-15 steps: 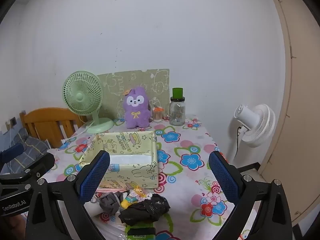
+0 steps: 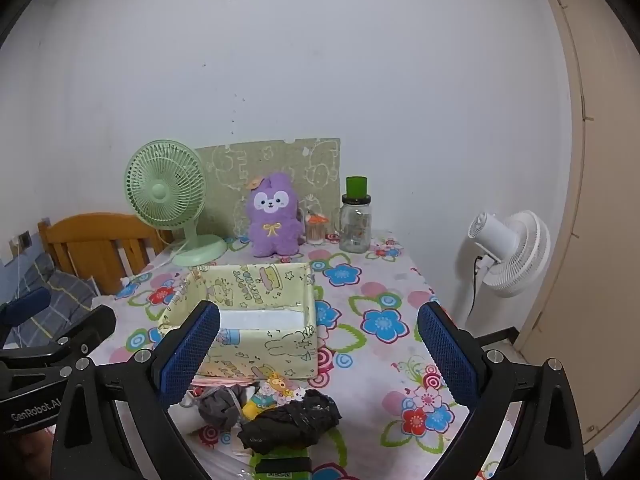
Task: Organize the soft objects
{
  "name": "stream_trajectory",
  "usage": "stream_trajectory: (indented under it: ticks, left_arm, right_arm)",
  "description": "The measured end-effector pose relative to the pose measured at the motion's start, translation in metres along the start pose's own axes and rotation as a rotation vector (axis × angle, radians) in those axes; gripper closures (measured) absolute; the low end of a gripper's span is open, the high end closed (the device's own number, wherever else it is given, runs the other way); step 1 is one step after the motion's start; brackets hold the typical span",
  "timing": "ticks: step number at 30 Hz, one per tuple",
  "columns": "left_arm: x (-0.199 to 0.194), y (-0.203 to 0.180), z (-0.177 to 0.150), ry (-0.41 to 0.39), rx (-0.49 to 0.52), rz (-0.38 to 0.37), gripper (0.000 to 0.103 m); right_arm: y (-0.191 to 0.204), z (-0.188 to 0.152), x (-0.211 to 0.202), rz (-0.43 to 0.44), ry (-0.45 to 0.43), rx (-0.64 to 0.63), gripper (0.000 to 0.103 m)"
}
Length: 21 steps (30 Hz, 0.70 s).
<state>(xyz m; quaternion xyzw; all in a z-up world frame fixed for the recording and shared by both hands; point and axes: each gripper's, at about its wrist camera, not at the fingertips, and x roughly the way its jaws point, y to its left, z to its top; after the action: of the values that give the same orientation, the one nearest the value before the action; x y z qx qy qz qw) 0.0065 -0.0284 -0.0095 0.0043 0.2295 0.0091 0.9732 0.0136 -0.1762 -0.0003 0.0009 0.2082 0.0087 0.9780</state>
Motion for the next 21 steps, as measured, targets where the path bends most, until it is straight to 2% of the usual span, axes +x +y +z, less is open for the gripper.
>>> stream_trajectory:
  ticks: [1, 3, 21]
  left_arm:
    - [0.000, -0.005, -0.001, -0.001, 0.003, -0.003, 0.000]
    - [-0.001, 0.023, 0.000, 0.001, -0.022, -0.015, 0.000]
    - [-0.003, 0.023, 0.005, 0.002, -0.014, -0.026, 0.000]
  right_arm:
    - [0.000, 0.000, -0.001, 0.000, -0.001, 0.001, 0.003]
    - [-0.001, 0.001, 0.000, 0.000, 0.000, 0.005, 0.003]
    - [-0.002, 0.005, -0.006, -0.002, -0.013, 0.016, 0.003]
